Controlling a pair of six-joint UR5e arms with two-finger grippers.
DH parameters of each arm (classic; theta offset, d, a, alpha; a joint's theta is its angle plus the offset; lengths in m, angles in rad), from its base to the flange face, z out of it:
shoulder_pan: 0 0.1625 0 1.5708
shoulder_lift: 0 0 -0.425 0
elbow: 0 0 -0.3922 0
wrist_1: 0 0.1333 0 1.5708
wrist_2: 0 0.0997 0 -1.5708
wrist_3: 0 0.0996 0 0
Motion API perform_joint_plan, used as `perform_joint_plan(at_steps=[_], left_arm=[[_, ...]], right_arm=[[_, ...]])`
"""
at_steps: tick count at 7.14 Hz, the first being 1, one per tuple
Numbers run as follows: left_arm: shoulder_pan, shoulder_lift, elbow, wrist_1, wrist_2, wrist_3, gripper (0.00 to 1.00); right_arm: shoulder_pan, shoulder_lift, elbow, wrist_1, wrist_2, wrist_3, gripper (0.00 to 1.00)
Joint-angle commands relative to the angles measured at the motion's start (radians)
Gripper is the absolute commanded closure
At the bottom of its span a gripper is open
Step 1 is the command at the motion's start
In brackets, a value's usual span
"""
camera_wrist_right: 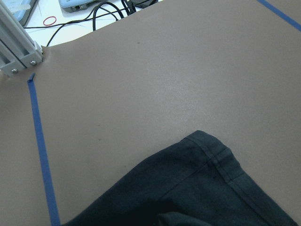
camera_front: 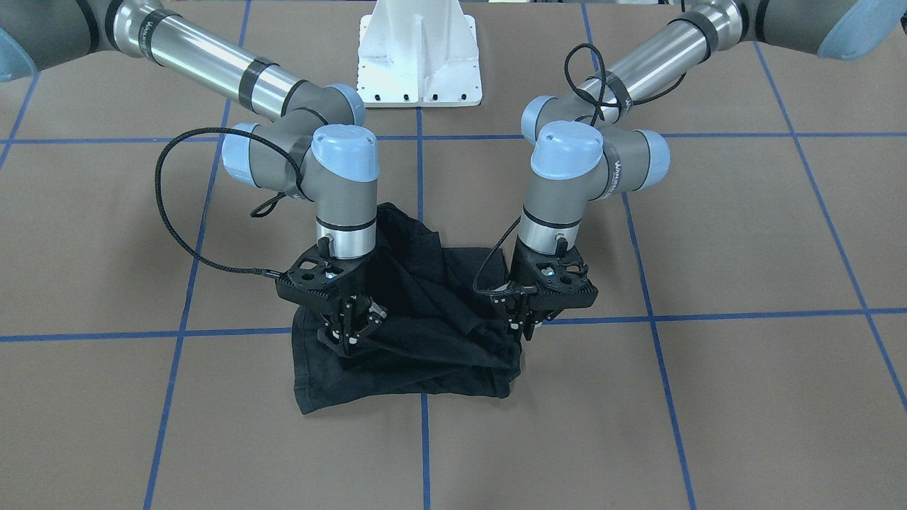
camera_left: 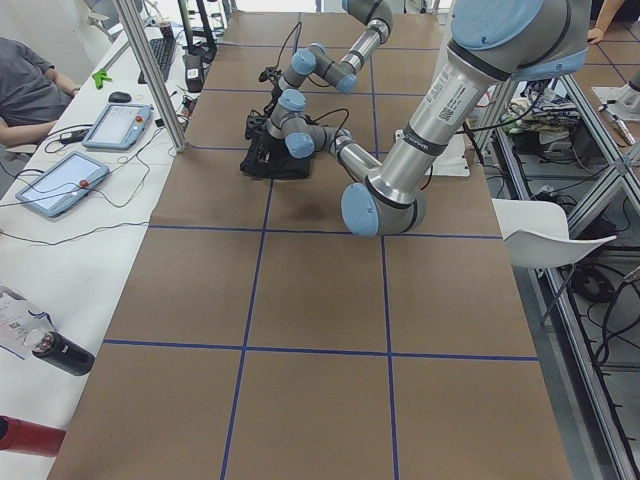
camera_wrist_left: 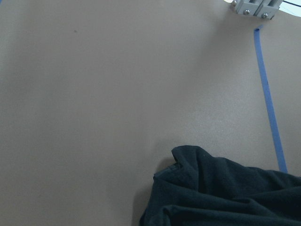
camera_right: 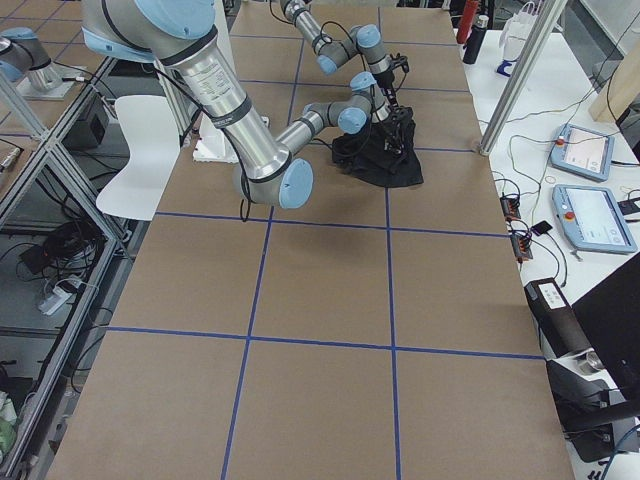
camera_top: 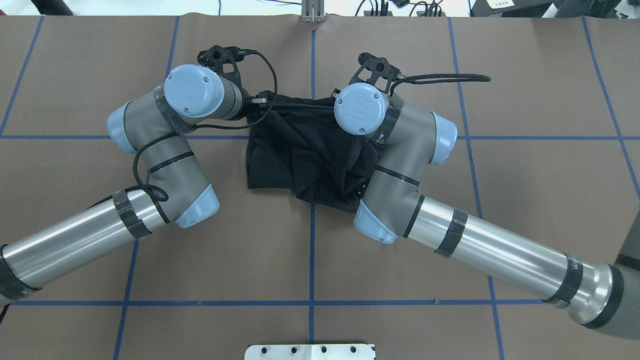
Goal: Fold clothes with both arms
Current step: 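Lay the folded edge over the far edge and open both grippers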
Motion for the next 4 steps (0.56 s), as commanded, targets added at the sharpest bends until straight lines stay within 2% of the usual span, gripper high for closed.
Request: perform_joint_plan(at_steps=[1, 2, 3, 4], left_arm=[[-0.029, 0.008, -0.055, -0.012, -0.032, 0.082, 0.00], [-0.058, 0.035, -0.092, -0.011, -0.113, 0.133, 0.00], [-0.077, 0.118, -0.182, -0.018, -0.138, 0.246, 0.00], [-0.100, 0.161, -0.235, -0.017, -0.184, 0.285, 0.00]], right_arm=[[0.106, 0.047, 0.002, 0.004, 0.238, -0.071, 0.00], [0.140, 0.044, 0.072, -0.045, 0.306, -0.120, 0.00], [0.142, 0.043, 0.200, -0.196, 0.339, -0.139, 0.00], [0.118, 0.021, 0.317, -0.289, 0.332, -0.139, 0.00]])
